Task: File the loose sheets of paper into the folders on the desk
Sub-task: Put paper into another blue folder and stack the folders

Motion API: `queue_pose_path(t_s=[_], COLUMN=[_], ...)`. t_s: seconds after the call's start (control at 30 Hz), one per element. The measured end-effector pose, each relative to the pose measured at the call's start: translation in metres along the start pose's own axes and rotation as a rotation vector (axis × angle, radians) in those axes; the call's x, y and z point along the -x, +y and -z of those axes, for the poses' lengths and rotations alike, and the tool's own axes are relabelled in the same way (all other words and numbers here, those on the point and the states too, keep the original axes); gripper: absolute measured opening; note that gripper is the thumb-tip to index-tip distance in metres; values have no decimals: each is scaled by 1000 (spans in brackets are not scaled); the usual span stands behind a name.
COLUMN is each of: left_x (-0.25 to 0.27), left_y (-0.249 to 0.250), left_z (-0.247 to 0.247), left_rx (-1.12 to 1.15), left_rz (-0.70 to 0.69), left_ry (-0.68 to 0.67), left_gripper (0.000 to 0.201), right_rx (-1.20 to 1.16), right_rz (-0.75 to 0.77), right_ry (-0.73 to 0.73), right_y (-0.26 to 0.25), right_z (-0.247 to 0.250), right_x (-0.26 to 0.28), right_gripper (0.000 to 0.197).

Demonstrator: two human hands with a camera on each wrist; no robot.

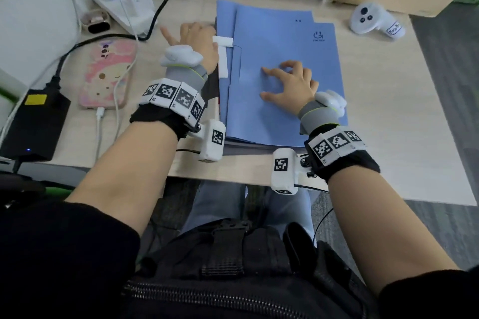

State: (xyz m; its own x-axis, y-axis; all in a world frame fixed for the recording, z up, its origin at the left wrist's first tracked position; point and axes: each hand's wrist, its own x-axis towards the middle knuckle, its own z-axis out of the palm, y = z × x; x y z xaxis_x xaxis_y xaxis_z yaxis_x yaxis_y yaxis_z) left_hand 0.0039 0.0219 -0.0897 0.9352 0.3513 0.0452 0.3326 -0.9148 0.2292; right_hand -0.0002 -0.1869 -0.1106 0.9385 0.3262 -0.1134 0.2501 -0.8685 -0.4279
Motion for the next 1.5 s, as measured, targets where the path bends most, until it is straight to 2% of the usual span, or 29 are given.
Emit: queue_pose_path(t_s=[0.2,0.43,0.57,0.63,0.77,0.9,1.17,1.27,1.5], left_x=[0,25,38,41,49,57,55,49,46], left_y=[-2,-6,0,0,-1,2,3,-2,-1], left_z=[13,24,36,37,33,32,33,35,40], left_rx=[183,532,711,770,862,933,851,755,741], left_rz=[-7,159,199,222,287,284,307,298,321], left_ry=[-83,-248,-351,-362,-396,-407,-343,-293,-329], left_gripper=[28,22,19,17,32,18,14,22,26], right_rx=[-10,-77,-28,-17,4,11,-13,-16,-3], right_rz=[-11,10,13,18,31,31,31,33,34], right_ry=[-3,48,14,3,-16,-18,-20,-22,-20], right_y=[2,0,3,2,1,1,1,1,0], right_z=[1,-4,-9,-10,-13,-14,-15,-15,-14], right_x=[-1,10,10,10,11,12,12,13,13], right_gripper=[55,52,57,59,60,60,60,60,60])
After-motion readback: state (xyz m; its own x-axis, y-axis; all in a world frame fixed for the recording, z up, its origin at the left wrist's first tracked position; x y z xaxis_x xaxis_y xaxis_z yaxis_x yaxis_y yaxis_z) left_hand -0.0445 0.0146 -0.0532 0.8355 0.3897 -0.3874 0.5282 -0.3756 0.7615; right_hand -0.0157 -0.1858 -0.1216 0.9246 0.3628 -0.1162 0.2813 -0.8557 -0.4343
